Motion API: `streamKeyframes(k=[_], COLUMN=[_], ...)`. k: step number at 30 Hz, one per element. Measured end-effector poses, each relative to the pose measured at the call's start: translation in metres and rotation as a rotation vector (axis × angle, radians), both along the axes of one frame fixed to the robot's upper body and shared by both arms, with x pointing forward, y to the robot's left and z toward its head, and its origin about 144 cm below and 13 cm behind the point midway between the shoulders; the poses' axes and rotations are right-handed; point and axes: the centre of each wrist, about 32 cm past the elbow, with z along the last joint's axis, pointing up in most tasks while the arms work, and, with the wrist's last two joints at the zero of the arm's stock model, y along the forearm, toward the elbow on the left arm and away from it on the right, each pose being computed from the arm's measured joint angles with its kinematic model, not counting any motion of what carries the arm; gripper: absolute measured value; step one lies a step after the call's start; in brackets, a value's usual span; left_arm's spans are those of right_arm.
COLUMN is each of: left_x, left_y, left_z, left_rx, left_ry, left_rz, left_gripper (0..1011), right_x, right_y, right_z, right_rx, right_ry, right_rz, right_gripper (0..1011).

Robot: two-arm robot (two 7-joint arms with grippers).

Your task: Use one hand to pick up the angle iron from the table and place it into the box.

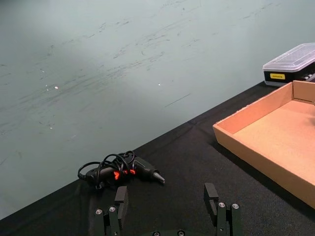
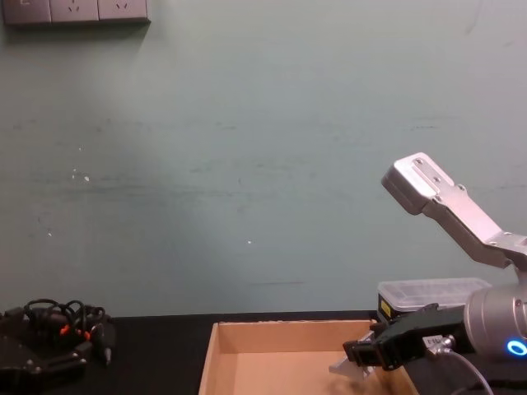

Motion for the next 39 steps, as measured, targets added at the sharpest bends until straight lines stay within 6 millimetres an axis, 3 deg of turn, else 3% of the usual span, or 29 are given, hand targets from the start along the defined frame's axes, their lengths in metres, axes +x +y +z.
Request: streamKeyframes(k=[7, 22, 29, 39], left_x=[0.0, 0.0, 0.0, 0.0], left_y=[0.0, 0.0, 0.0, 0.0], left_z=[0.0, 0.0, 0.0, 0.0], left_rx=[0.0, 0.0, 0.0, 0.0], left_ry=[0.0, 0.0, 0.0, 0.0], left_rz=[0.0, 0.0, 0.0, 0.0], left_gripper=[1011, 1011, 1011, 1011], right_x=[0.0, -0.001, -0.006, -0.043], right_y=[0.0, 0.0, -0.004, -0.025], right_z=[0.0, 0.001, 0.003, 0.019], right_rx=[0.003, 0.006, 0.005, 0.038], right_ry=[-0.001, -0.001, -0.018, -0.029], right_rz=[0.001, -0.001, 0.003, 0.027], right_gripper=[538, 997, 1000, 1000])
